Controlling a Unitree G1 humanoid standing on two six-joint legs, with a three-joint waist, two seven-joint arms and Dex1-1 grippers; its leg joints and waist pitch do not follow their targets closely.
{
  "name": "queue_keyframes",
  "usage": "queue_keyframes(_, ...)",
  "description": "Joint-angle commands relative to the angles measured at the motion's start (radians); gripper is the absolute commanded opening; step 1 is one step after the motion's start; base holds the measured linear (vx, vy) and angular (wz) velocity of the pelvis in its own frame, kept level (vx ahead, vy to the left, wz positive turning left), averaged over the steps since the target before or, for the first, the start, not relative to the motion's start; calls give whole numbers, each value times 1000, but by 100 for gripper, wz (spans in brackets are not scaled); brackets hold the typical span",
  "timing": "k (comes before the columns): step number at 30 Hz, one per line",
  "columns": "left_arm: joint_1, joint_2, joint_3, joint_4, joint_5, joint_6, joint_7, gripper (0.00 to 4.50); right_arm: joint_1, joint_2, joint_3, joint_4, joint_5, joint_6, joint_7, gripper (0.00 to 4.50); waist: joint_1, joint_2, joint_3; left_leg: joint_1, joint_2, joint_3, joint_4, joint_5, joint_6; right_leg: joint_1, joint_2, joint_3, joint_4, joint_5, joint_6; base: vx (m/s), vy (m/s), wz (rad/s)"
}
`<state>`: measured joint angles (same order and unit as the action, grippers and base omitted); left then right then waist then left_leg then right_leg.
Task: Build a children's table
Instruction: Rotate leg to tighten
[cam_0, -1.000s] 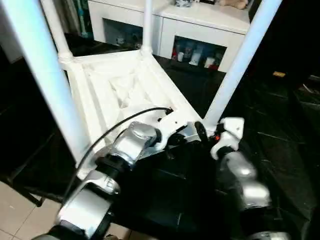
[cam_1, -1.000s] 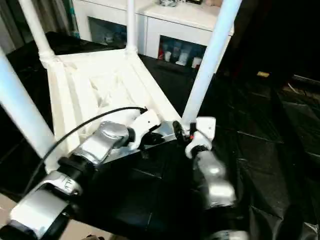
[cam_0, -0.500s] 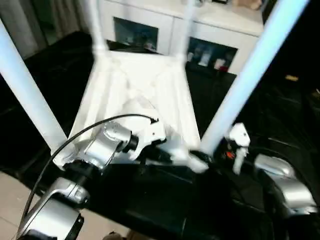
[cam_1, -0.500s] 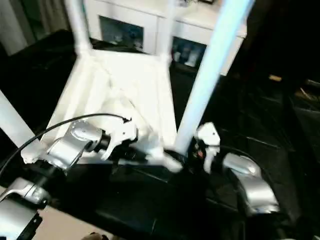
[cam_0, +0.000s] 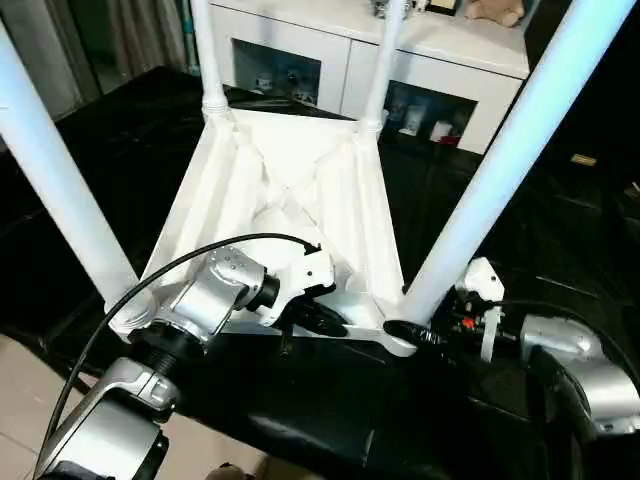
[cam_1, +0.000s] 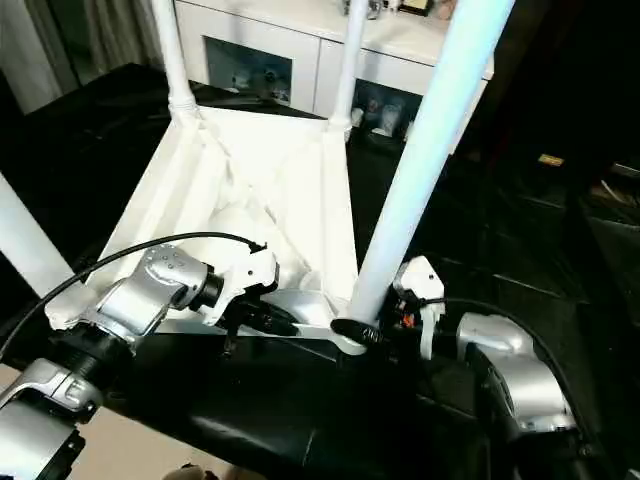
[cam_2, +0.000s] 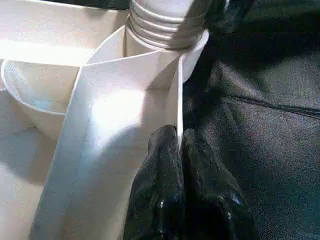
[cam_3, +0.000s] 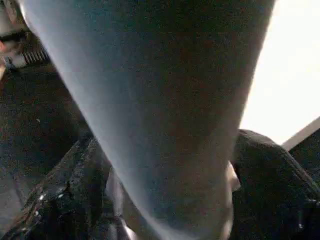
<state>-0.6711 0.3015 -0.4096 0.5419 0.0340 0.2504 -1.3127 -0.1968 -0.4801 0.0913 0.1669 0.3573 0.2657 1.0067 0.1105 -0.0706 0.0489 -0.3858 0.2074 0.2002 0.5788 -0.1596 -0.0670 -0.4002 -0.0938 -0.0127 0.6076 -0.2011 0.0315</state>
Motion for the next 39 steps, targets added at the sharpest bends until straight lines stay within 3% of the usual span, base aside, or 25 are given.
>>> queue_keyframes(1, -3, -27, -4, 12, -20, -12, -3, 0, 5, -6, -27, -20, 16, 21, -7, 384, 0, 1, -62, 26, 21, -6, -61, -191, 62, 41, -31, 14, -55, -15, -253, 0, 0, 0)
queue_keyframes(6, -11, -39, -1, 23, -19, -14, 3, 0, 18, -12, -10, -7, -34, -7, -28, 384, 0, 3, -61, 27, 21, -9, -64, -242, 24, 38, -32, 14, -60, -82, -235, 0, 0, 0)
queue_keyframes(7, -12, -40, -1, 25, -19, -15, 3, 0, 19, -14, -8, -5, -45, -14, -38, 384, 0, 7, -61, 27, 21, -10, -64, -242, 23, 38, -32, 15, -59, -78, -235, 0, 0, 0)
queue_keyframes(12, -18, -44, -2, 39, -17, -24, 7, 0, 17, -24, 1, 5, -57, -9, -40, 384, 1, 5, -64, 26, 20, -8, -60, -214, 38, 41, -31, 14, -55, -25, -243, 0, 0, 0)
queue_keyframes(20, -24, -44, 1, 59, -12, -37, 11, 0, 15, -12, -1, 39, -76, -13, -51, 384, 2, 5, -63, 26, 20, -9, -60, -234, 36, 40, -33, 14, -58, -62, -241, 0, 0, 0)
queue_keyframes(21, -24, -43, 1, 59, -12, -38, 11, 0, 15, -8, -4, 44, -76, -12, -56, 357, 1, 4, -63, 26, 20, -9, -60, -236, 35, 40, -34, 14, -58, -65, -243, 0, 0, 0)
queue_keyframes(25, -26, -44, 3, 63, -13, -41, 10, 0, 12, 4, -15, 49, -63, -10, -60, 344, 1, 5, -64, 24, 20, -10, -59, -220, 42, 41, -32, 14, -54, -36, -246, 0, 0, 0)
queue_keyframes(31, -30, -48, 5, 74, -15, -47, 9, 0, 9, 13, -29, 62, -52, -15, -62, 279, 1, 7, -64, 26, 20, -10, -60, -233, 38, 41, -32, 13, -56, -51, -248, 0, 0, 0)
queue_keyframes(37, -27, -54, 10, 77, -22, -43, 13, 0, 15, 27, -44, 67, -45, -29, -73, 269, 0, 7, -65, 26, 20, -10, -59, -232, 37, 41, -33, 13, -55, -44, -250, 0, 0, 0)
queue_keyframes(39, -32, -69, 27, 102, -20, -30, 59, 0, 0, 76, -92, 109, -31, -60, -151, 267, -2, 7, -64, 24, 18, -10, -60, -245, 31, 39, -34, 13, -57, -64, -249, 0, 0, 0)
